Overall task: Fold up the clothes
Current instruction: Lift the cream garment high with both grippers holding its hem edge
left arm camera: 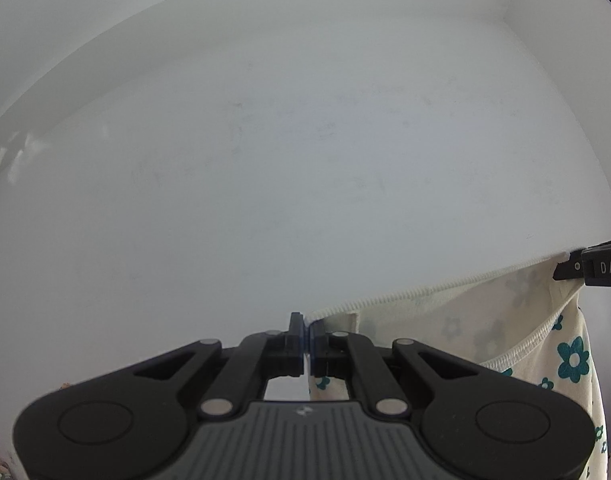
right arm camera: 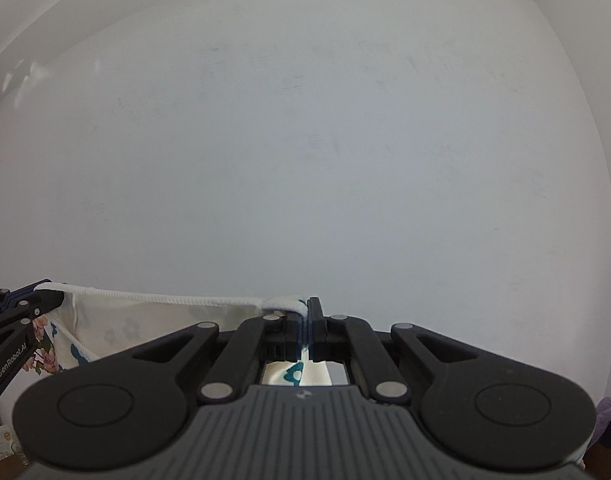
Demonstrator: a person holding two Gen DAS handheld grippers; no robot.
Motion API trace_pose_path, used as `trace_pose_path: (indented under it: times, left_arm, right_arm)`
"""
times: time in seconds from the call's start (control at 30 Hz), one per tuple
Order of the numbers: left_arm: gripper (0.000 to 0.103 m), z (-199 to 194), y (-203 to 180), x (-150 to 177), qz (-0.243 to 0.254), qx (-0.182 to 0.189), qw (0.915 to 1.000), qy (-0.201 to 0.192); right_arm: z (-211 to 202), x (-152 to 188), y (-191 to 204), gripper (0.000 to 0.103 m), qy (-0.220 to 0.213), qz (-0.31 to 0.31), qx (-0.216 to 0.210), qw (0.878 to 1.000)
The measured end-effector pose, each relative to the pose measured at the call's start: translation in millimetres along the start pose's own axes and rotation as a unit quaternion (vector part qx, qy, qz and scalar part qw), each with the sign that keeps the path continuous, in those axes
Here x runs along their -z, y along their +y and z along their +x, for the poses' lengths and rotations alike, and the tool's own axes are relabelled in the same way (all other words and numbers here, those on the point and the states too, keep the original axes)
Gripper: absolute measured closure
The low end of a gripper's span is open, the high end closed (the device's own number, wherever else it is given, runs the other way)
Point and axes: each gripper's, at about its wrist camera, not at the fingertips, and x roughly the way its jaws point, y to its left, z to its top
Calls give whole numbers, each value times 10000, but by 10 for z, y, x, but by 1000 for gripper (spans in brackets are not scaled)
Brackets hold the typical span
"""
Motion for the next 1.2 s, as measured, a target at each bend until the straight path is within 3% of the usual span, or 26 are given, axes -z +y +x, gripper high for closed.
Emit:
trace_pose_path:
  times: [0.3,0.6,0.7,0.83,1.0,1.2]
  left_arm:
    - [102,500,-87,215,133,-63,9994,321]
    - [102,1762,-381,827,279,-296,9975,581]
    - [102,2089,-445,905,267,-541,9979,238]
    - [102,2253,-432,867,299,-663,9969,-298]
    - [102,1934,-393,1150,364,-523,9971,-408]
    - [102,709,-517,1939,827,-11,9965,-111]
  right_arm:
    - [567,190,-44,101,285,-170,170,9993]
    - [1893,583,-64,101,594,-252,390,9972]
    - [2351,635,-66,101,530,-235,407,9975]
    - [2640,494,-94,101,144,-233,323,9991]
    - [2658,632,-150,101,-55,-475,101,9988]
    - [1943,1323,-429,101,194,-980,-195,9948]
